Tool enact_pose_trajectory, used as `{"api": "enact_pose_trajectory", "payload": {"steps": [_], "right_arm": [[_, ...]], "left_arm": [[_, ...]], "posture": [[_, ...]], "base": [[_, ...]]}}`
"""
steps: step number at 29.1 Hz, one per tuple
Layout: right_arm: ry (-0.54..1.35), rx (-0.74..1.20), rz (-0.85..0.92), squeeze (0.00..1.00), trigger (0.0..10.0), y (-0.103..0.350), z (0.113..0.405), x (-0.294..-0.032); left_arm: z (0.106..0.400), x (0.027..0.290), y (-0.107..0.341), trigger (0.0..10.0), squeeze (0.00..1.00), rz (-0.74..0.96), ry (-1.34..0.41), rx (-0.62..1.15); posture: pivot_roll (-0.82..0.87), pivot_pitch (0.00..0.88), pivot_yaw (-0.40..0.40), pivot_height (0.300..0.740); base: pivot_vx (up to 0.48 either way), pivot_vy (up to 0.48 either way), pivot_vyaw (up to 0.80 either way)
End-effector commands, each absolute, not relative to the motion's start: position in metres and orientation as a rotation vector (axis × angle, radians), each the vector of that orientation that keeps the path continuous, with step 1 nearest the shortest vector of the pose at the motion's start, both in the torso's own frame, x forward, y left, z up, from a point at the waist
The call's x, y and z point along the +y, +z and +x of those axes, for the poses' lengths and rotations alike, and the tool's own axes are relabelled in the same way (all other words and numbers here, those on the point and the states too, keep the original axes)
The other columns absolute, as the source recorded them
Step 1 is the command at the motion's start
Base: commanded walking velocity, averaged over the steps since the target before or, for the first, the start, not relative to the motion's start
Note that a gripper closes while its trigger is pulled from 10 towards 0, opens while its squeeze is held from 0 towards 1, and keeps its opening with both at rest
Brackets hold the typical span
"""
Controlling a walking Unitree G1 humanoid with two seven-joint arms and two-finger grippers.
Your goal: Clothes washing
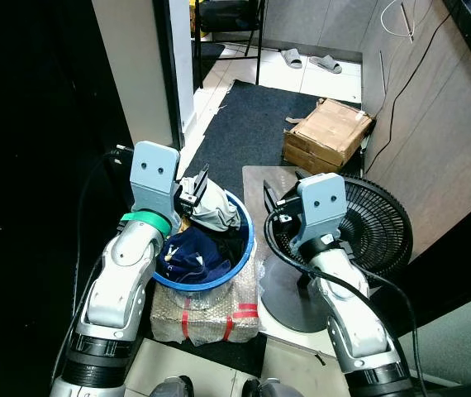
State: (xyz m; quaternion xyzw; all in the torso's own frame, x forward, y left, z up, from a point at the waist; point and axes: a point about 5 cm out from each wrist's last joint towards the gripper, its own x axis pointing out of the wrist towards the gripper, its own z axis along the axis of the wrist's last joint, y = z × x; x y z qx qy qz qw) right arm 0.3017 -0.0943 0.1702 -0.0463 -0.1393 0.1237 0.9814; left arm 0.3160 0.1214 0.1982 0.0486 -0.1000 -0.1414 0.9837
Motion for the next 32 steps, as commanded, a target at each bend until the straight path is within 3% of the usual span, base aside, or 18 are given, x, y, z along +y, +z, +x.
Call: {"api": "enact_pose_trajectory", "payload": {"steps": [1, 16, 32], "right_arm": [[0.253, -0.251, -0.086, 0.0, 10.0, 0.164, 0.3011, -0.0943], [0.258, -0.245, -0.072, 0.0, 10.0, 0.1632, 0.3008, -0.0927], [0.258, -0.244, -0.061, 0.0, 10.0, 0.1635, 0.3006, -0.0919]], "left_arm": [[0.3145, 0.1205, 0.1929, 10.0, 0.0, 0.112, -0.285, -0.182], [0.3138, 0.1205, 0.1925, 10.0, 0.0, 0.124, -0.281, -0.181], [0.3135, 0.1206, 0.1929, 10.0, 0.0, 0.126, -0.275, -0.182]], "posture": [[0.01, 0.056, 0.035, 0.709], [0.02, 0.058, 0.035, 0.709], [0.02, 0.07, 0.037, 0.709]], "base": [[0.0, 0.0, 0.0], [-0.068, 0.0, 0.0], [-0.256, 0.0, 0.0]]}}
